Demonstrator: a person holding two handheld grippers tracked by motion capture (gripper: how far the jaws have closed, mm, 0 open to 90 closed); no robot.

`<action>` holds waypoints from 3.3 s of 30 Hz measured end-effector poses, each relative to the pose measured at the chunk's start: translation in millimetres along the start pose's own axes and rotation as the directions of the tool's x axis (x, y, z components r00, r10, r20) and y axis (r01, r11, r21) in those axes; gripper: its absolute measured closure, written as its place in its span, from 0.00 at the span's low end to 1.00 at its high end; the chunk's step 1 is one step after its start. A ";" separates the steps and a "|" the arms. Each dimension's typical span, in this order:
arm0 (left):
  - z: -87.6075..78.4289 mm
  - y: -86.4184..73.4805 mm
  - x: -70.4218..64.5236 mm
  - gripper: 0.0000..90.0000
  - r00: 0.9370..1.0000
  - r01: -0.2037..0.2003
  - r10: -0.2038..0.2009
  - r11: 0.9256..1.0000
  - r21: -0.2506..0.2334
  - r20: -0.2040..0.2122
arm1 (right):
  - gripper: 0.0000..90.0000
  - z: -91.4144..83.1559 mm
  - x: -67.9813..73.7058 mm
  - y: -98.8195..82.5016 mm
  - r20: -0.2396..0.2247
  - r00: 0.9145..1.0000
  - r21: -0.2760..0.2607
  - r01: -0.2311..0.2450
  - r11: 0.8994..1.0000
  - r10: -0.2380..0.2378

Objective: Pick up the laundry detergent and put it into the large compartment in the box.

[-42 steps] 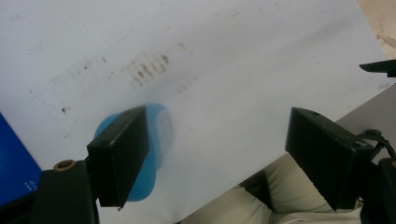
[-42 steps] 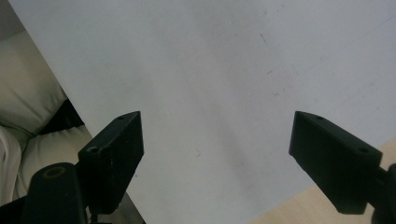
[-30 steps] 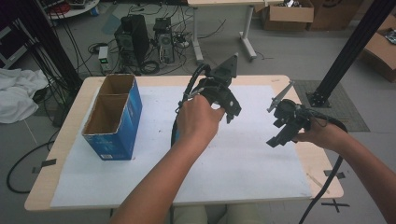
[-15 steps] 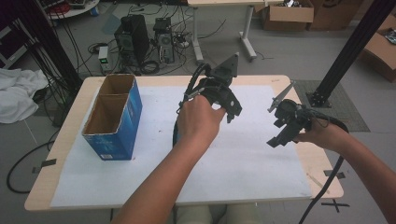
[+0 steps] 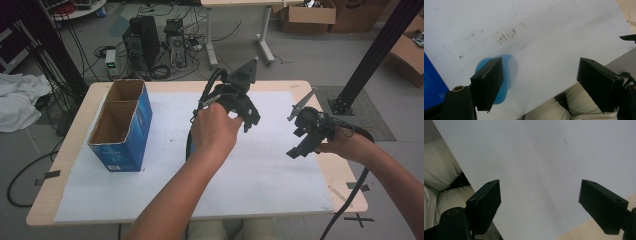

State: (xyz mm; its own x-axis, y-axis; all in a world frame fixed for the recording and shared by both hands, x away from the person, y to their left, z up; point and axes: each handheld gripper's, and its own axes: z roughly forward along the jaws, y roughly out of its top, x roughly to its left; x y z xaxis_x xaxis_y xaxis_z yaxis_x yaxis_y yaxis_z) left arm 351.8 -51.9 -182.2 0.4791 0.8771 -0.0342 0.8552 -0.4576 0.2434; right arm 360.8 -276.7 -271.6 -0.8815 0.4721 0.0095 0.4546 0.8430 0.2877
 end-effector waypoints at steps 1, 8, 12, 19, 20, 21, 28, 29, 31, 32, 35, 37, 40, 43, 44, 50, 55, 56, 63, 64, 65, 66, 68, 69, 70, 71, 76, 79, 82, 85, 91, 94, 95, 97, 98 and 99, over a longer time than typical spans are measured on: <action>-0.3 0.0 1.3 0.24 1.000 0.006 -0.006 1.000 -0.003 -0.004 | 0.20 0.8 0.1 -0.2 -0.002 1.000 0.002 -0.002 1.000 0.002; -1.4 -1.4 8.7 0.24 0.999 0.017 -0.018 1.000 -0.003 -0.028 | 0.20 3.0 0.1 -0.5 -0.004 1.000 0.006 -0.001 1.000 0.001; -1.3 -2.2 15.7 0.23 0.999 0.029 -0.029 1.000 -0.005 -0.032 | 0.20 3.3 -1.2 -0.3 -0.003 1.000 0.011 0.001 1.000 -0.001; -0.4 -4.4 31.0 0.23 0.998 0.047 -0.048 0.999 -0.011 -0.036 | 0.20 3.3 -0.5 2.0 -0.003 1.000 0.013 0.002 1.000 -0.002; -0.4 -4.4 31.0 0.23 0.998 0.047 -0.048 0.999 -0.011 -0.036 | 0.20 3.5 -0.5 2.2 -0.003 1.000 0.013 0.005 1.000 -0.005; 0.4 -4.9 32.3 0.23 0.998 0.050 -0.051 0.999 -0.012 -0.039 | 0.20 3.5 -0.5 2.2 -0.003 1.000 0.013 0.005 1.000 -0.005; 7.5 -7.7 47.0 0.23 0.997 0.069 -0.069 0.998 -0.001 -0.043 | 0.20 4.5 -0.7 3.1 -0.005 1.000 0.018 0.003 1.000 -0.003; 8.5 -7.9 48.2 0.23 0.997 0.070 -0.069 0.998 -0.001 -0.043 | 0.20 4.7 -0.7 3.1 -0.005 1.000 0.020 0.003 1.000 -0.002; 9.2 -8.0 49.2 0.23 0.997 0.065 -0.065 0.998 0.000 -0.045 | 0.20 4.9 -0.8 3.2 -0.005 1.000 0.019 0.001 1.000 -0.001; 9.8 -8.0 50.2 0.23 0.998 0.053 -0.053 0.999 0.003 -0.044 | 0.20 4.9 -1.0 3.3 -0.005 1.000 0.018 0.000 1.000 0.000; 13.3 -9.1 53.4 0.23 0.998 0.048 -0.047 0.999 0.014 -0.048 | 0.20 5.0 -1.1 3.8 -0.007 1.000 0.017 0.000 1.000 0.000; 14.6 -9.5 54.7 0.23 0.998 0.052 -0.052 0.998 0.016 -0.047 | 0.20 4.9 -1.2 3.9 -0.007 1.000 0.018 0.002 1.000 -0.002; 18.5 -11.4 59.4 0.22 0.997 0.058 -0.056 0.998 0.024 -0.049 | 0.20 5.3 -2.3 3.6 -0.007 1.000 0.019 0.000 1.000 0.000; 21.7 -13.1 64.1 0.22 0.997 0.068 -0.066 0.997 0.034 -0.045 | 0.20 5.5 -2.9 3.7 -0.007 1.000 0.021 -0.001 1.000 0.001; 23.3 -14.0 66.8 0.22 0.996 0.075 -0.074 0.997 0.036 -0.044 | 0.20 5.6 -2.9 3.8 -0.007 1.000 0.022 -0.002 1.000 0.002; 25.1 -15.4 68.7 0.22 0.997 0.073 -0.071 0.996 0.050 -0.042 | 0.20 6.5 -2.5 4.5 -0.008 1.000 0.024 -0.002 1.000 0.002; 33.3 -18.2 71.0 0.22 0.997 0.067 -0.065 0.995 0.079 -0.029 | 0.20 7.6 -1.6 5.9 -0.007 1.000 0.026 0.003 1.000 -0.003; 33.3 -18.2 71.0 0.22 0.997 0.067 -0.065 0.995 0.079 -0.029 | 0.20 7.8 -1.4 6.0 -0.007 1.000 0.025 0.002 1.000 -0.002; 42.1 -21.5 72.9 0.22 0.998 0.062 -0.060 0.994 0.085 -0.028 | 0.20 8.3 -1.1 7.7 -0.008 1.000 0.026 0.003 1.000 -0.003; 43.0 -21.8 73.1 0.22 0.998 0.067 -0.065 0.994 0.085 -0.026 | 0.20 8.4 -0.9 8.1 -0.009 1.000 0.026 0.002 1.000 -0.002; 45.4 -22.3 73.5 0.22 0.998 0.068 -0.066 0.994 0.090 -0.023 | 0.20 8.7 -0.7 8.6 -0.010 1.000 0.027 0.003 1.000 -0.003; 45.4 -22.3 73.5 0.21 0.998 0.068 -0.066 0.994 0.090 -0.023 | 0.20 8.8 -0.4 8.7 -0.010 1.000 0.026 0.004 1.000 -0.004; 48.8 -23.3 73.6 0.21 0.998 0.067 -0.065 0.993 0.094 -0.024 | 0.20 9.1 -0.2 8.8 -0.010 1.000 0.026 0.003 1.000 -0.003; 50.1 -23.7 73.7 0.21 0.998 0.069 -0.067 0.993 0.096 -0.023 | 0.20 9.3 -0.1 9.0 -0.010 1.000 0.027 0.005 1.000 -0.005; 52.1 -24.3 73.5 0.21 0.998 0.068 -0.066 0.993 0.098 -0.024 | 0.20 9.3 -0.1 9.0 -0.010 1.000 0.027 0.005 1.000 -0.005; 53.6 -24.9 73.2 0.21 0.998 0.066 -0.064 0.993 0.100 -0.029 | 0.20 9.4 0.0 9.0 -0.010 1.000 0.026 0.004 1.000 -0.003; 60.8 -27.8 73.9 0.21 0.998 0.069 -0.068 0.992 0.103 -0.020 | 0.20 9.9 0.2 8.9 -0.012 1.000 0.030 0.001 1.000 -0.001; 65.7 -29.4 74.6 0.21 0.997 0.069 -0.067 0.992 0.103 -0.023 | 0.20 10.7 0.3 9.0 -0.014 1.000 0.030 0.001 1.000 -0.001; 67.8 -30.2 74.8 0.21 0.998 0.068 -0.066 0.993 0.101 -0.022 | 0.20 11.1 0.4 9.1 -0.013 1.000 0.031 0.001 1.000 -0.001; 71.7 -31.4 74.1 0.21 0.998 0.063 -0.061 0.993 0.103 -0.029 | 0.20 10.9 0.4 9.3 -0.013 1.000 0.033 0.002 0.999 -0.001; 81.2 -33.5 72.5 0.21 0.998 0.059 -0.055 0.992 0.112 -0.038 | 0.20 10.5 0.8 9.9 -0.014 1.000 0.031 0.004 1.000 -0.003; 85.2 -34.5 71.8 0.21 0.998 0.058 -0.054 0.992 0.112 -0.037 | 0.20 11.3 0.9 9.7 -0.017 1.000 0.034 0.006 0.999 -0.005; 86.8 -34.8 71.6 0.21 0.998 0.055 -0.051 0.992 0.114 -0.041 | 0.20 11.3 0.9 9.7 -0.017 1.000 0.034 0.006 0.999 -0.005; 89.9 -35.5 71.4 0.21 0.998 0.057 -0.053 0.992 0.117 -0.039 | 0.20 11.7 0.7 9.2 -0.018 1.000 0.031 0.005 1.000 -0.005; 91.7 -35.9 71.6 0.21 0.998 0.057 -0.052 0.992 0.114 -0.039 | 0.20 11.7 0.7 9.2 -0.018 1.000 0.031 0.005 1.000 -0.005; 93.9 -36.3 71.8 0.22 0.998 0.060 -0.056 0.991 0.119 -0.039 | 0.20 12.0 0.2 9.0 -0.018 1.000 0.031 0.006 1.000 -0.006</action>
State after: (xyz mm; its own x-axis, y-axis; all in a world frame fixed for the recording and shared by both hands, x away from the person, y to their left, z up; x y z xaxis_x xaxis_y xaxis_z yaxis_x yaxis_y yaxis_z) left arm 373.8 14.0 -284.5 0.4221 0.9065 -0.0097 0.9001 -0.4178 0.1237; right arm 366.2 -265.9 -280.5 -0.8862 0.4627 0.0254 0.4530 0.8534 0.2579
